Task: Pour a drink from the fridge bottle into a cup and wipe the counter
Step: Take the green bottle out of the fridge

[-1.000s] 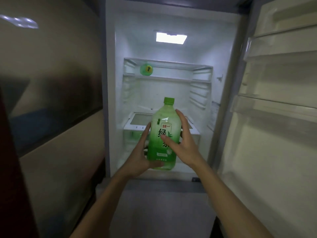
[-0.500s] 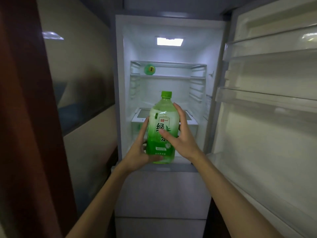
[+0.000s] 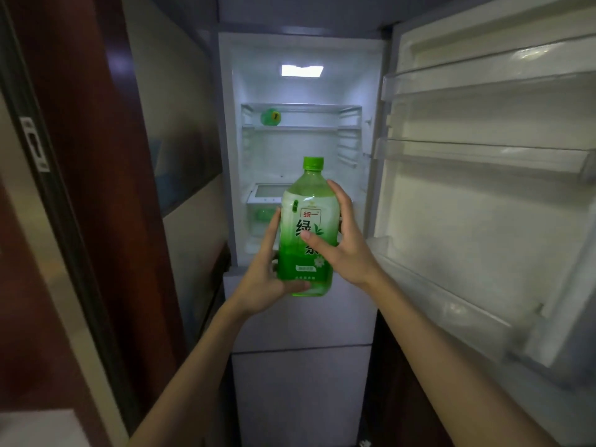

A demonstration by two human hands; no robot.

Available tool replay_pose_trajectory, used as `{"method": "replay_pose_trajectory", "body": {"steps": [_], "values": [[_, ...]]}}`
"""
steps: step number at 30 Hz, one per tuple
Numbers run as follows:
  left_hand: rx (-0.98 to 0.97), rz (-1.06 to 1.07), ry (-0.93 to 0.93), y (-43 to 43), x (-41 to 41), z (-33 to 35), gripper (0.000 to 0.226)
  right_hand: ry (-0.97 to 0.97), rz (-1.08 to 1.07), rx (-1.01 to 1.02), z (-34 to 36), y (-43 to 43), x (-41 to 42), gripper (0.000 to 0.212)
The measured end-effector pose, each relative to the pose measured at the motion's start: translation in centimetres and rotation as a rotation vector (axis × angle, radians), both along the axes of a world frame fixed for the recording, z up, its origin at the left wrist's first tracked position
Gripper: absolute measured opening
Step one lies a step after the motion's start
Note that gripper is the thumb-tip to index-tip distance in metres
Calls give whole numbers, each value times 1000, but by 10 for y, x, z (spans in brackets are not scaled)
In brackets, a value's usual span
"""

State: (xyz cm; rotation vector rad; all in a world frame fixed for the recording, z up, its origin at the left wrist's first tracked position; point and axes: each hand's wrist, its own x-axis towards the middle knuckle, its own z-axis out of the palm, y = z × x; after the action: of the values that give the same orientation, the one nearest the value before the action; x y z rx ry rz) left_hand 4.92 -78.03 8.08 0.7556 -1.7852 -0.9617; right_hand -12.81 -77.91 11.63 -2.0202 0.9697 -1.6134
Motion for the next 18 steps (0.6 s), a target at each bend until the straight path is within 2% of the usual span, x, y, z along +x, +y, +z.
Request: {"method": "replay_pose_trajectory", "body": {"steps": [9, 18], "values": [[12, -50, 32, 85, -5, 9, 126, -9, -18, -15, 11, 90, -3, 84], [-10, -13, 41, 180, -28, 17, 127, 9, 18, -51, 21, 179, -25, 84]]}}
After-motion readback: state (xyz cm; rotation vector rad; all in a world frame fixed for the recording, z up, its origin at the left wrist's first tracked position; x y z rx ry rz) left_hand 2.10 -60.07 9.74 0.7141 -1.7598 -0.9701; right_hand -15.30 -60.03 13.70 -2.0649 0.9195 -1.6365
